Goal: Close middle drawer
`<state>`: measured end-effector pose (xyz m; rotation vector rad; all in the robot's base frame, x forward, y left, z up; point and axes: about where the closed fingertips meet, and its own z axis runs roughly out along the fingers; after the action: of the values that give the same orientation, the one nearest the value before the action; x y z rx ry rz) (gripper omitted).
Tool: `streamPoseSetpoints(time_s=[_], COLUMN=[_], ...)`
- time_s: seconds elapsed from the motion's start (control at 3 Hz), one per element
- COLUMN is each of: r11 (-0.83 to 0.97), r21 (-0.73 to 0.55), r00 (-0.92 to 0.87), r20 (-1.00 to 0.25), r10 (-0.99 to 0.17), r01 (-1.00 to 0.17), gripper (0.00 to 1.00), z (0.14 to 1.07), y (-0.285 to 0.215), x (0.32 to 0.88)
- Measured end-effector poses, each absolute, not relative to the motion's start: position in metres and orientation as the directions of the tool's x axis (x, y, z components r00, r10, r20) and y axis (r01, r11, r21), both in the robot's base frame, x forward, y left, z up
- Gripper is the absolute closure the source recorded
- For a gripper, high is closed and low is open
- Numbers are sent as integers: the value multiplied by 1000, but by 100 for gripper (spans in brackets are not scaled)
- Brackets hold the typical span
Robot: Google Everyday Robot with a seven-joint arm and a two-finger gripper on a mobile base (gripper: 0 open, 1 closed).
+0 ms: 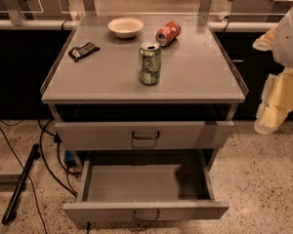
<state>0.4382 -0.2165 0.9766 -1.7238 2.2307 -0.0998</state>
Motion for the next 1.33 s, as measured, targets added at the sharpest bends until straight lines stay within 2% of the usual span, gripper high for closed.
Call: streamPoseSetpoints(time_s=[0.33,0.67,1.33], r11=[270,270,330], r21=[-247,-247,-231], r00=[-221,-221,-265], r20=[-207,-207,-271], r10=[-953,-953,-925], r01=[-931,-931,-915], gripper=[0,18,65], z=[977,977,911], y=[-217,-217,-217], x=[438,438,418])
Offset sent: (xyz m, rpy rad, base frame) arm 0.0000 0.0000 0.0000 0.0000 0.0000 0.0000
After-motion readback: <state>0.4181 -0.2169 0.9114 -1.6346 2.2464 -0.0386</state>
